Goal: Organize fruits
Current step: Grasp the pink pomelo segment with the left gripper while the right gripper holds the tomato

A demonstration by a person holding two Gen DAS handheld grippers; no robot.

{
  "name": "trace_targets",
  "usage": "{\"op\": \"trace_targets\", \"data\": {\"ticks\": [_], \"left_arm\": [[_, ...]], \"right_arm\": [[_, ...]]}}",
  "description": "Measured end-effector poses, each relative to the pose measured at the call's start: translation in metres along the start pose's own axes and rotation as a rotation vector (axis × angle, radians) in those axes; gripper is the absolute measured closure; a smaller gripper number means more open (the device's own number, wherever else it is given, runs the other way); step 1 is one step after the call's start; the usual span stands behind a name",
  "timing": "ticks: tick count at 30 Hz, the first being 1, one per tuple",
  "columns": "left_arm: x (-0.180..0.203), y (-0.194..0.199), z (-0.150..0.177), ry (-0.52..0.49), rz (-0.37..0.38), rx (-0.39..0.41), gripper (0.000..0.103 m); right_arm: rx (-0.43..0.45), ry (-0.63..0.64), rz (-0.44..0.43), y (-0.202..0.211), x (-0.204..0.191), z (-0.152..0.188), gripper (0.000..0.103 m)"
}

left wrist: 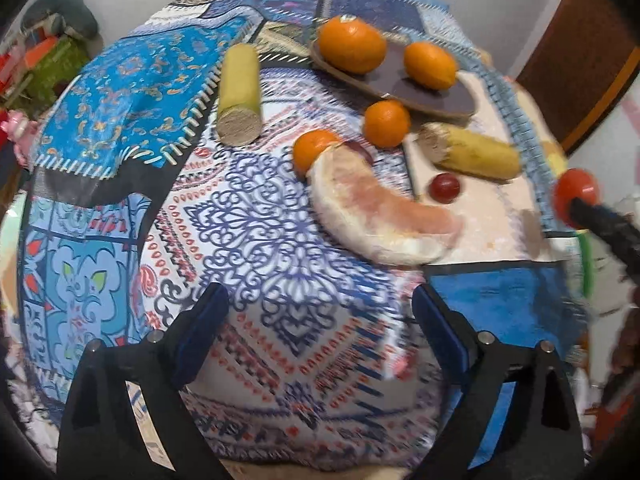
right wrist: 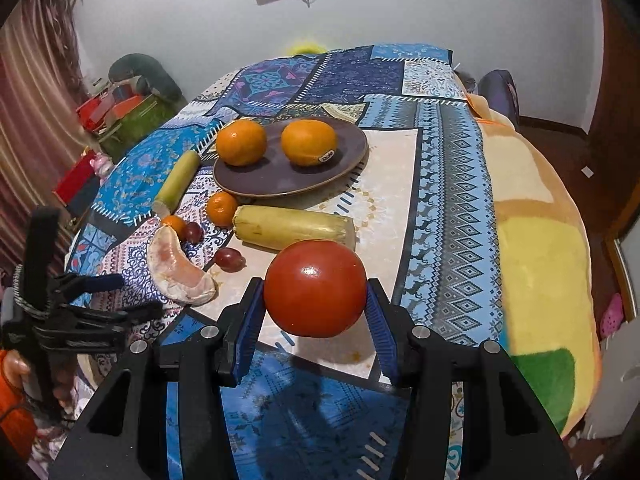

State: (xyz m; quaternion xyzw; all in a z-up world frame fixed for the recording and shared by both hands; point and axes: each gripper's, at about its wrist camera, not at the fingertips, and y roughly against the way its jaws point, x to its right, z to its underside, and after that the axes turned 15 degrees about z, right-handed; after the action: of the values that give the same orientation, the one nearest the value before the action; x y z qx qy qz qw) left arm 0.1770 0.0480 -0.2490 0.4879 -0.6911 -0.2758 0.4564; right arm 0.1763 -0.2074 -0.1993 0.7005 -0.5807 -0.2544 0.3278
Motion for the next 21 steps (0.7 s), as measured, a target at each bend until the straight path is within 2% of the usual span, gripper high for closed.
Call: {"op": "trace_targets", "data": {"ticks": [4,8,12,18,21], "left_arm": [[0.02,-0.006,-0.011,-0.012,0.031,0.004,0.005],[0.031,-0.04,-0.028,0.077,0.051,-0.048,0.004],[0.037,-0.056,-0.04,0.096,-0.015,-0.023,0.004],[0.031,-0.054,-0.037,0.04,-0.003,0.003,0.004],[0.023,-0.043,-0.027,0.009,0.007,-0.002,0.012]], "right_arm": [[-0.009,-0.008,-0.009,-0.003,0.0,0.0,0.057],[-0.015,-0.014,-0.014,-0.003,0.002,0.002,0.057],[-0.021,-0.026,-0.01,-0.004,0.007,0.002,0.056],[-0.022,-0.038,-0.009,-0.005,0.011,0.003,0.056],[-0.013,-0.035,-0.01,-0.003,0.011,0.002,0.056]]}}
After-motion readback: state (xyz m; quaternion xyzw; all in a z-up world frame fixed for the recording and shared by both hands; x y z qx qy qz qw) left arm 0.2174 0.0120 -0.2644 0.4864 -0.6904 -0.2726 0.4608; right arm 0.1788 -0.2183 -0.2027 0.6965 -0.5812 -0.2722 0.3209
